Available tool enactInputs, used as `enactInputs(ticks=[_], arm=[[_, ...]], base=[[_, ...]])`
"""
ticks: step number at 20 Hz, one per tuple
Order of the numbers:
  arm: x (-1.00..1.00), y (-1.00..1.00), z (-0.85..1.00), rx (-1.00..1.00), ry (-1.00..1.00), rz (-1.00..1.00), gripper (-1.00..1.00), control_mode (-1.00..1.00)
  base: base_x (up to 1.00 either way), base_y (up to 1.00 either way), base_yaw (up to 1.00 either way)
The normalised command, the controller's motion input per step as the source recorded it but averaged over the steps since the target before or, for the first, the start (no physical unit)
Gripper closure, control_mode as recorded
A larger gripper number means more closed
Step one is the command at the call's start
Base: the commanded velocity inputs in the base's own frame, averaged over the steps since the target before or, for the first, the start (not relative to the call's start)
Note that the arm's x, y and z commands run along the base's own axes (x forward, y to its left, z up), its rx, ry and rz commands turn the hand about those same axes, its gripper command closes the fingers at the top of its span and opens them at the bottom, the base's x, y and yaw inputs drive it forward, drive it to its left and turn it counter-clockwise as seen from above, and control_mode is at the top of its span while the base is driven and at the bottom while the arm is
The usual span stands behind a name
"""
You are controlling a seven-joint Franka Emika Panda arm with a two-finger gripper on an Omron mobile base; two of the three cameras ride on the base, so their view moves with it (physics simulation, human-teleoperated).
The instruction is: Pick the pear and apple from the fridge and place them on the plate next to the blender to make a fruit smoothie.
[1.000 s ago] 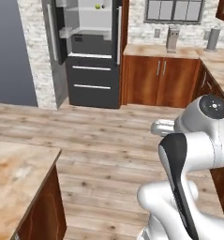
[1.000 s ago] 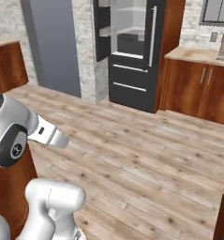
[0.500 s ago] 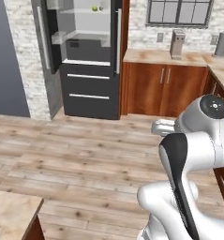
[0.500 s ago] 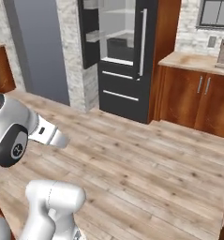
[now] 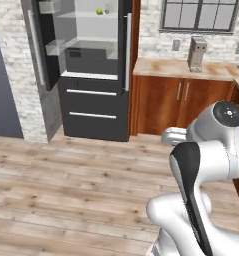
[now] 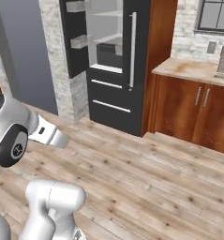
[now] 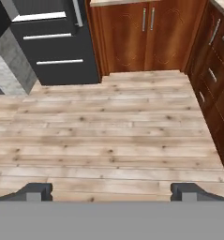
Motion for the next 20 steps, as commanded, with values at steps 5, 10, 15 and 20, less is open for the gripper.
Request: enactInputs(ticks=[5,10,15,20], arm=[[0.00,0.00,0.00,0.00,0.00,0.00,-1.00,1.00],[0.00,0.00,0.00,0.00,0.00,0.00,-1.00,1.00],[0.00,0.00,0.00,0.00,0.00,0.00,-1.00,1.00],[0.00,0.00,0.00,0.00,0.00,0.00,-1.00,1.00]], base=[[1.00,0.49,0.00],[1.00,0.95,-0.03],[1.00,1.00,-0.19],[1.00,0.98,-0.30]])
